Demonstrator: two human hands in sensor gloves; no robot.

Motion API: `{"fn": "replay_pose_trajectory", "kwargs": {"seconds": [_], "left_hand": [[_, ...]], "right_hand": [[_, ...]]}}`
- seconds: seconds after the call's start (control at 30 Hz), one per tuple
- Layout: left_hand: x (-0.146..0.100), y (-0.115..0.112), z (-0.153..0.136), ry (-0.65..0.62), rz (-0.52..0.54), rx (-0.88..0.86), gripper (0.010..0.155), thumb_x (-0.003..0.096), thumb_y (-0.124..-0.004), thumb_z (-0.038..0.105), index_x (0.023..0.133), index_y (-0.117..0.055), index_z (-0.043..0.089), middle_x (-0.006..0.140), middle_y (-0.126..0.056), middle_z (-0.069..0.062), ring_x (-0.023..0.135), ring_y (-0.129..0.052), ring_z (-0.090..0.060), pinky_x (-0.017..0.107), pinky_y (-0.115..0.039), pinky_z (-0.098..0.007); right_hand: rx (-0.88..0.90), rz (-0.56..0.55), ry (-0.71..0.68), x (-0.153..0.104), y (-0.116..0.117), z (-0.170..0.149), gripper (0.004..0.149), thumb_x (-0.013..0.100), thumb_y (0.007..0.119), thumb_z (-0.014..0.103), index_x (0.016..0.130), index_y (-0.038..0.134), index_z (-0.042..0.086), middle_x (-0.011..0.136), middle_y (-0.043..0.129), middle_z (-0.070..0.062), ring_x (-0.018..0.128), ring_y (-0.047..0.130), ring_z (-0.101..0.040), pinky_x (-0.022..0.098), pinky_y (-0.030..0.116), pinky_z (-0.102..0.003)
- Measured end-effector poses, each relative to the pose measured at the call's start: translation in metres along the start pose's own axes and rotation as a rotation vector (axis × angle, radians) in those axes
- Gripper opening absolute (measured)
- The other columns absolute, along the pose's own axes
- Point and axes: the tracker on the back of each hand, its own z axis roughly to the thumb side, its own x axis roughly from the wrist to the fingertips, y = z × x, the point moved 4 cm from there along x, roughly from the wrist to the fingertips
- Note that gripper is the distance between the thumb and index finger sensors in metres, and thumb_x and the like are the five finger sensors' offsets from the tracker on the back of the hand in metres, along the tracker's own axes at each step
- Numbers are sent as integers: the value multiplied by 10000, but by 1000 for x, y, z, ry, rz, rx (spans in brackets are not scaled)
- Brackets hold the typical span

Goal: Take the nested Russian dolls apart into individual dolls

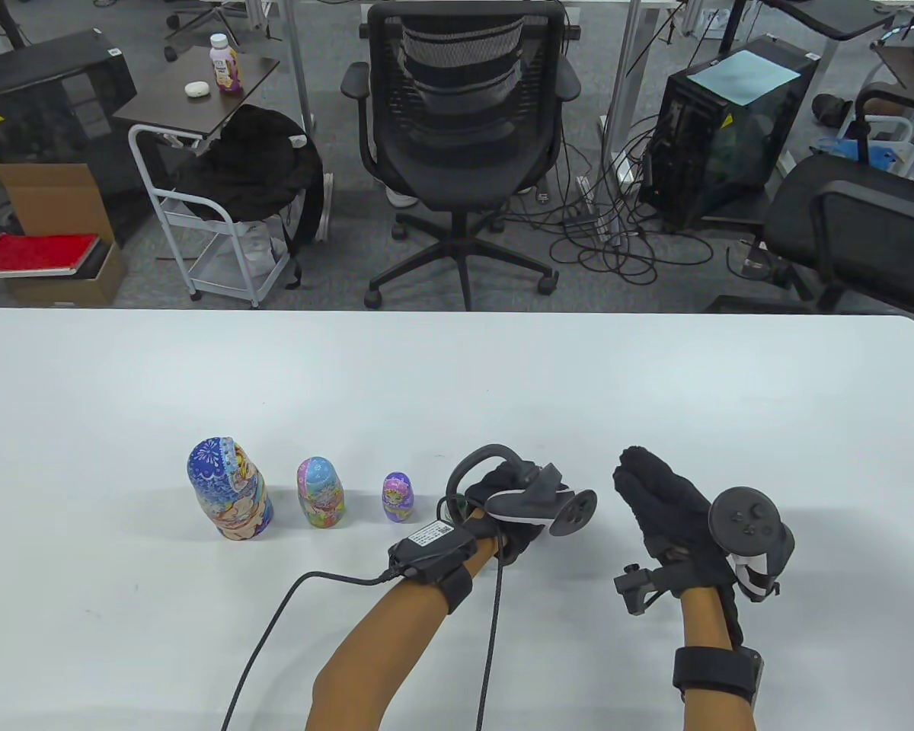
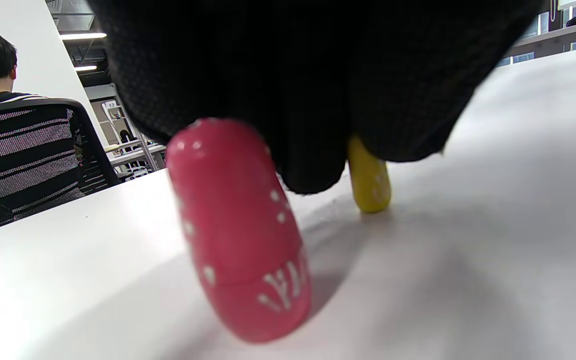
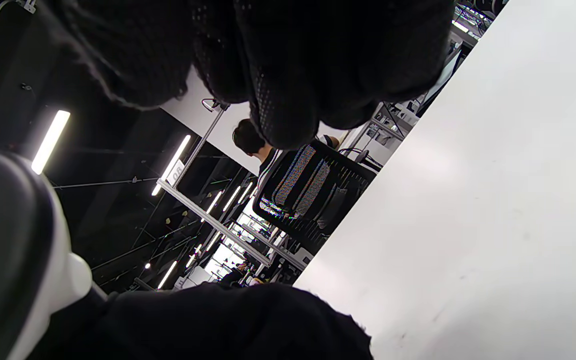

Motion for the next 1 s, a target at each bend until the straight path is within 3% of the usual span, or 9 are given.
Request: {"fn": "replay_pose_trajectory", "kwargs": {"seconds": [0.33, 0.6, 0.77, 0.87, 1.0], "left_hand": [[1, 5, -1, -7, -19, -4, 447, 488, -858, 453, 915, -802, 335, 872, -966, 70, 797, -988, -225, 593, -868, -405], [-21, 43, -10, -16, 79, -56, 482, 496, -828, 483, 942, -788, 303, 899, -946, 32, 811, -965, -274, 598, -852, -427], [-71, 80, -30, -9, 190, -87, 478, 506, -805, 500, 938, -795, 295, 894, -949, 21, 806, -965, -281, 595, -849, -431], [-123, 94, -50, 21, 258, -121, 485, 513, -785, 516, 942, -791, 292, 895, -948, 18, 807, -964, -282, 595, -849, -430], [-199, 84, -82, 75, 301, -224, 514, 524, -745, 552, 967, -773, 291, 932, -926, 1, 834, -943, -306, 613, -833, -448]], "right_hand": [[-2, -1, 6, 0, -1, -1, 576, 490, 831, 415, 977, 766, 115, 835, 970, -188, 807, 883, -423, 586, 777, -503], [4, -2, 7, 1, -2, -1, 573, 492, 830, 416, 977, 766, 117, 839, 968, -184, 808, 882, -424, 588, 775, -504], [-9, 11, 2, 1, 1, 0, 577, 492, 829, 419, 979, 764, 117, 844, 964, -187, 813, 876, -427, 591, 771, -507], [-51, 47, -28, 1, 10, 9, 578, 493, 826, 424, 982, 761, 122, 854, 957, -190, 821, 868, -430, 598, 765, -511], [-124, 132, -103, 1, 32, 29, 591, 498, 816, 447, 1005, 741, 152, 914, 912, -202, 877, 812, -447, 635, 728, -530]]}}
